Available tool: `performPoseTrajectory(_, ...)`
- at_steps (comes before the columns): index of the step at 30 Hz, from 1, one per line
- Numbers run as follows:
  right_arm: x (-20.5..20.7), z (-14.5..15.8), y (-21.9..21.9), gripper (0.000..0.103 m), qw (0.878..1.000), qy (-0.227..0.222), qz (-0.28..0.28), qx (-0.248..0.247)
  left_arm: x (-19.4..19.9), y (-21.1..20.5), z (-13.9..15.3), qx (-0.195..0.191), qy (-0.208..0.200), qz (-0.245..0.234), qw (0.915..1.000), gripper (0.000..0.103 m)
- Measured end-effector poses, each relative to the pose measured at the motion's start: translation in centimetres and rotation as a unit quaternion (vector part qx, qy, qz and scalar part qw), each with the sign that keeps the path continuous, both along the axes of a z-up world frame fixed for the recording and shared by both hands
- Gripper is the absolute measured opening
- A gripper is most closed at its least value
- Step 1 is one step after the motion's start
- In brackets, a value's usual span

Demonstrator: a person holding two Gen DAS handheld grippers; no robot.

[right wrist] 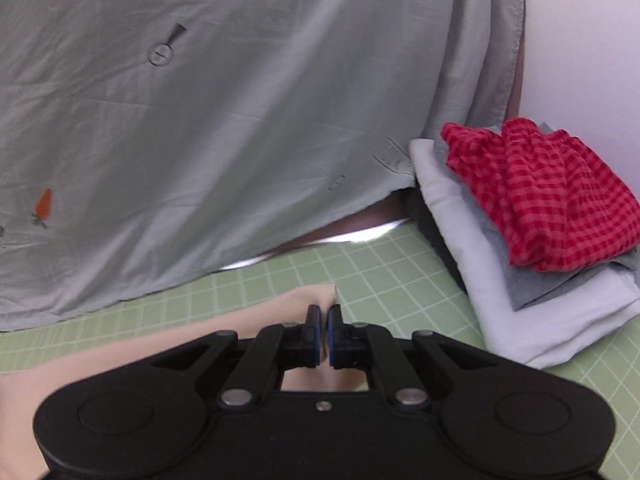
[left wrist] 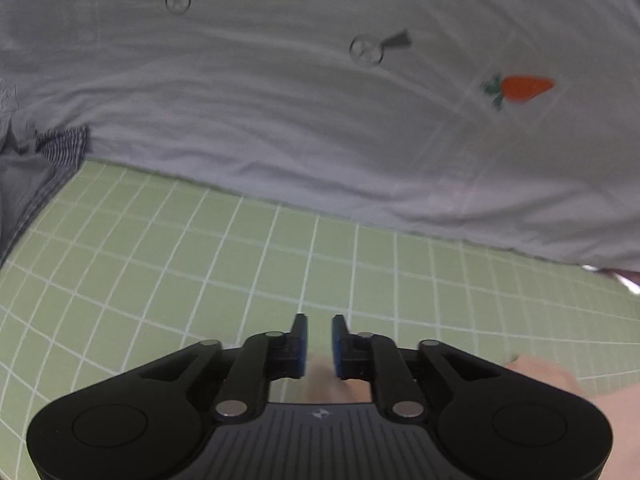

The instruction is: Fold clothes

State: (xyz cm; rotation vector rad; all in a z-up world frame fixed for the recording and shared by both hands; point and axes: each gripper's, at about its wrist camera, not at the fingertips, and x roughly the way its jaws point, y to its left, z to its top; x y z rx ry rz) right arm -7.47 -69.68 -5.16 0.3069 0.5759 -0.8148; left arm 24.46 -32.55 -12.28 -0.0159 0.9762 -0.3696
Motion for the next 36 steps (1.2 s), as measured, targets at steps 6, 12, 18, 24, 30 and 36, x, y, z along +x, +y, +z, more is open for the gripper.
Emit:
performPoseTrajectory(6, -1.2, -3.2, -0.9, 0.004, 0.999, 0.015, -0.023, 0.045, -1.1, 4.2, 0.1, -0.078, 0.028, 0.056, 0.9950, 0.071)
performPoseTrajectory(12, -2.1, -5.0, -1.2, 0.005, 0.996, 0.006, -0.047, 0.075, -2.5, 4.7, -1.5, -0.094, 0.076, 0.019, 0.9925, 0.073)
performPoseTrajectory(18, -2.1, -4.8, -1.0, 0.005, 0.997, 0.008, -0.039, 0.068, -2.9, 2.0, -2.7, -0.087, 0.076, -0.019, 0.9931, 0.070)
performPoseTrajectory(24, -2.4, -4.1, -0.7, 0.004, 0.998, 0.002, -0.034, 0.050, -1.9, 0.7, -2.1, -0.068, 0.050, -0.026, 0.9961, 0.001)
performPoseTrajectory(30, -2.4, -3.7, -0.9, 0.004, 0.999, 0.009, -0.041, 0.031, 0.6, 0.8, -1.5, -0.041, 0.014, 0.001, 0.9991, 0.001)
performPoseTrajectory(36, -1.8, -4.6, 0.2, 0.006, 0.998, 0.041, -0.026, 0.030, 1.4, 0.4, -1.2, -0.023, 0.009, 0.014, 0.9996, 0.016)
